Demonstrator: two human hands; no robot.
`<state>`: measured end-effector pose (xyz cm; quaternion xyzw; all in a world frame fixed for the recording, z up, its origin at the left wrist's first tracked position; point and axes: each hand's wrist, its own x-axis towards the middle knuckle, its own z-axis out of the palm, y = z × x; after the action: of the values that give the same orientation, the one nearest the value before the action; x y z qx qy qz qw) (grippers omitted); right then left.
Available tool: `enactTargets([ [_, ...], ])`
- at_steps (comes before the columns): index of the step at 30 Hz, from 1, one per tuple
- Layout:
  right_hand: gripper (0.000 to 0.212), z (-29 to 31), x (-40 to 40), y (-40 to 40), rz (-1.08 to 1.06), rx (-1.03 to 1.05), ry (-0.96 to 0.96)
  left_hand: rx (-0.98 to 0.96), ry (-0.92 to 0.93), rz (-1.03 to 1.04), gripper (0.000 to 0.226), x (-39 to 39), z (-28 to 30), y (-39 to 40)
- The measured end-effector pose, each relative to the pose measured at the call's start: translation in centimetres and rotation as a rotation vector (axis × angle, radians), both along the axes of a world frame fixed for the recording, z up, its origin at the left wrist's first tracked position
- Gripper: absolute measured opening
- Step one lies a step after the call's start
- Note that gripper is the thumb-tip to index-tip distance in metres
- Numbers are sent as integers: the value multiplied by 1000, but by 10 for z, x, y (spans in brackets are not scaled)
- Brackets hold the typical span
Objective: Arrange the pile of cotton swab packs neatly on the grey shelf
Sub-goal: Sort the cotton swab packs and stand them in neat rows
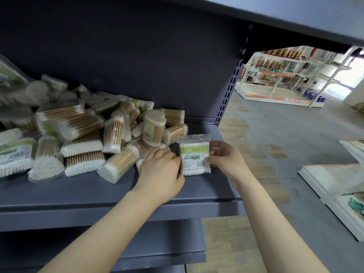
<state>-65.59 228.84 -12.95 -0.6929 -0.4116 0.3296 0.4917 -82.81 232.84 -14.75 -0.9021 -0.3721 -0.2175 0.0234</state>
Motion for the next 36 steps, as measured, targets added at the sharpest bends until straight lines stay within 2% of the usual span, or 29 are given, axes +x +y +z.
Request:
enactTargets([
  [6,34,-4,-3,-1,38,-8,37,-45,30,111,27,-5,-1,-3],
  [11,37,-8,-6,4,32,-96,-104,-44,-5,234,26,-9,0,-7],
  [15,42,-7,-9,6,95,-203,-195,-61,-75,256,29,-13,-4,-8],
  [19,23,-3,-13,10,147,-283,-246,-24,-72,244,38,-16,-6,-6],
  [22,22,2,-15,14,170,-363,-279,-12,-80,234,41,-17,-6,-6],
  [24,11,5,-15,15,175,-386,-281,-9,-88,220,41,-18,-6,-7],
  [28,7,7,-12,14,152,-385,-282,-26,-92,206,41,-22,-5,-8],
  [32,23,7,-3,9,89,-373,-248,-50,-58,207,34,-22,-3,-7],
  [36,13,10,5,1,37,-318,-174,-71,-36,196,28,-20,-1,-10],
])
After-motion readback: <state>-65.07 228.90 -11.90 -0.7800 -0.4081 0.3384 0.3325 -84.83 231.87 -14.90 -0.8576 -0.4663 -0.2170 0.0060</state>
